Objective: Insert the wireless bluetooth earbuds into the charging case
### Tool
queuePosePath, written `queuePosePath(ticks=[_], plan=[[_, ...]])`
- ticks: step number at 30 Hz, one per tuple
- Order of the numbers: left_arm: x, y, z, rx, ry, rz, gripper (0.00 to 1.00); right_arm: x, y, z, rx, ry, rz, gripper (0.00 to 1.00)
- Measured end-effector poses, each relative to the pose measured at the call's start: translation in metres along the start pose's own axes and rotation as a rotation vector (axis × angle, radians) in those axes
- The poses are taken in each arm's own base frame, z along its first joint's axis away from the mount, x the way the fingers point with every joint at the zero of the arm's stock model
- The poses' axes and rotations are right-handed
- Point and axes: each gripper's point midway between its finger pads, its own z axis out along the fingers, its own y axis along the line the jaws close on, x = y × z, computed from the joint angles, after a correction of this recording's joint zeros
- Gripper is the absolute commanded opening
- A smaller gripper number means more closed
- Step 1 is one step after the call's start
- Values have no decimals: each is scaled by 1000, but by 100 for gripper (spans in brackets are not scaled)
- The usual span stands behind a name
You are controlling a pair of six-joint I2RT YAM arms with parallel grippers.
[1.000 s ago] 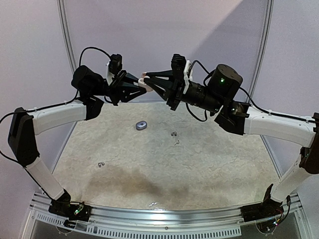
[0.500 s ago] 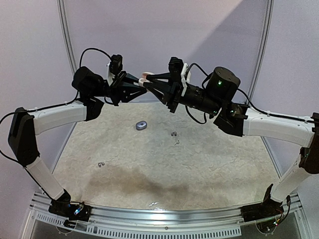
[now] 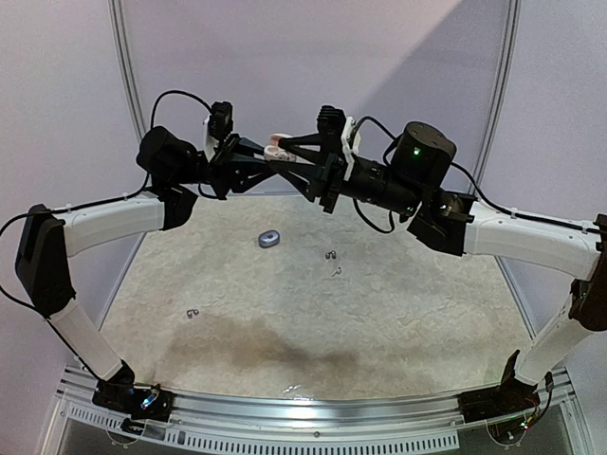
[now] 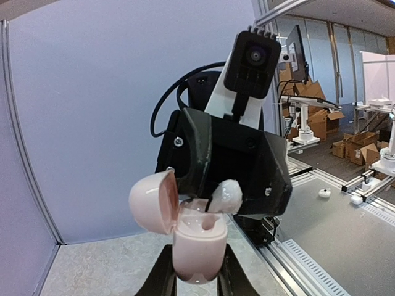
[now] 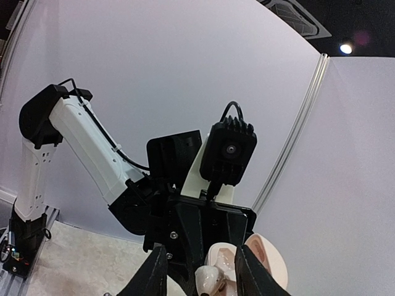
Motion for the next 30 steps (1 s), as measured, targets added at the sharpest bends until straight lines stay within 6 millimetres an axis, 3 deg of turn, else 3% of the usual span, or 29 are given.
queuePosePath(ticks=[9,19,22,26,30], plan=[[0,3,-1,-15,-3,-8,0,-1,0,1,-11,26,-16,45],[7,4,-2,-25,5,-34,0,-26,-7,1,-14,-5,-44,47],[8,6,-2,-31,5,-38,0,-33,-2,-2,-44,-19,-39,37],[9,10,-3,-54,3,-41,0,-42,3,-9,-76,-14,-30,1],[11,15,-3,-82,0,-42,0,-43,4,-14,-90,22,0,0]])
